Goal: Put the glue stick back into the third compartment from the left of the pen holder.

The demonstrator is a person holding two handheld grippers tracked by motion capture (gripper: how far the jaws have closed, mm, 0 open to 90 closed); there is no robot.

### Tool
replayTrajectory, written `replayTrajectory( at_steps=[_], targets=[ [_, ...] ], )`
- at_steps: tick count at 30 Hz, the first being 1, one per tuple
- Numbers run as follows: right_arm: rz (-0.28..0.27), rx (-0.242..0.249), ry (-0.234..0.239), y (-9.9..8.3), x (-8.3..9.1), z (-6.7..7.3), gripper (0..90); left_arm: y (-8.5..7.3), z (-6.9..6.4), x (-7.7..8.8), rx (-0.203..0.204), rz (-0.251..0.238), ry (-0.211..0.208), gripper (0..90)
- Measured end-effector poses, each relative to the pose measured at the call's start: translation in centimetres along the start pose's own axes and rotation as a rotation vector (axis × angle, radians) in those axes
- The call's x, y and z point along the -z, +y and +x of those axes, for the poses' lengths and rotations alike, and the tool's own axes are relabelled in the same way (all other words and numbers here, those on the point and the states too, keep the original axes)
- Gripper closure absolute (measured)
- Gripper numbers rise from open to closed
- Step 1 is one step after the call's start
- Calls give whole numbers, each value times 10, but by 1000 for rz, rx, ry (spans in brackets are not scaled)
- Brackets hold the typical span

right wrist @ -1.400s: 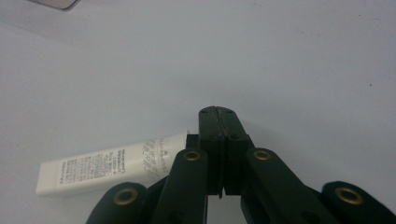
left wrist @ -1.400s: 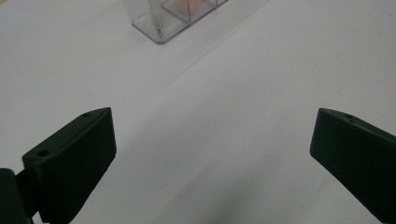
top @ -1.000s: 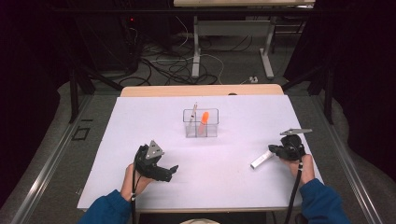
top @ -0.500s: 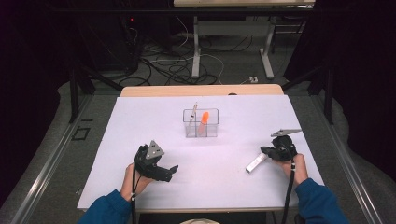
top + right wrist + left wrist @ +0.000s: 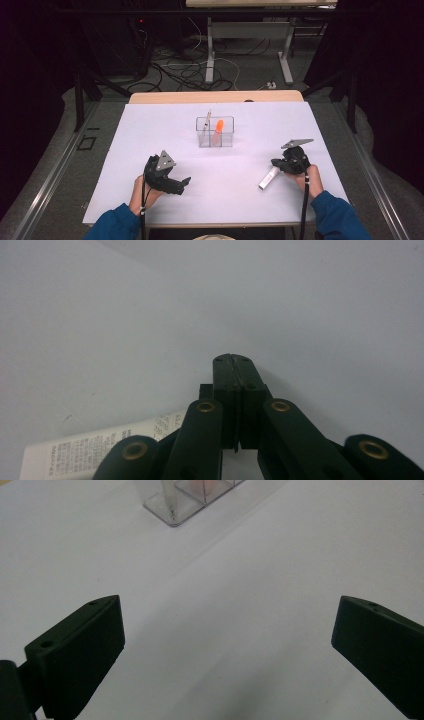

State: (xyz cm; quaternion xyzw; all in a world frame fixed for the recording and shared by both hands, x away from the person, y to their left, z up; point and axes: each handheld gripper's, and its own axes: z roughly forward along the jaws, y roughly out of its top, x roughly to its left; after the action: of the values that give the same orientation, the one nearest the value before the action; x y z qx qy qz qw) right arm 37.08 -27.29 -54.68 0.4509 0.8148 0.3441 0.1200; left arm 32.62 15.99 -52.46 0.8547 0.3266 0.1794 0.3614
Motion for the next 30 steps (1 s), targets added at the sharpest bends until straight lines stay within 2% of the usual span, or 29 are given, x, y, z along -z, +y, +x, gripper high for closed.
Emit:
replayTrajectory(
  at_steps=[4, 9, 11, 13, 23, 30],
  targets=[
    [7, 22, 7, 0, -1, 3, 900, 0, -1, 0, 11, 1, -5, 4],
    [13, 37, 24, 1, -4, 8, 900, 0, 0, 0, -2, 0, 1, 4],
    [16, 40, 35, 2, -5, 12, 900, 0, -1, 0, 10, 2, -5, 4],
    [13, 65, 35, 2, -6, 14, 900, 0, 0, 0, 5, 2, -2, 4],
    [22, 78, 56, 3, -9, 21, 900, 0, 0, 0, -4, 0, 1, 4],
    [9, 77, 28, 3, -6, 18, 900, 0, 0, 0, 1, 0, 0, 4]
  ],
)
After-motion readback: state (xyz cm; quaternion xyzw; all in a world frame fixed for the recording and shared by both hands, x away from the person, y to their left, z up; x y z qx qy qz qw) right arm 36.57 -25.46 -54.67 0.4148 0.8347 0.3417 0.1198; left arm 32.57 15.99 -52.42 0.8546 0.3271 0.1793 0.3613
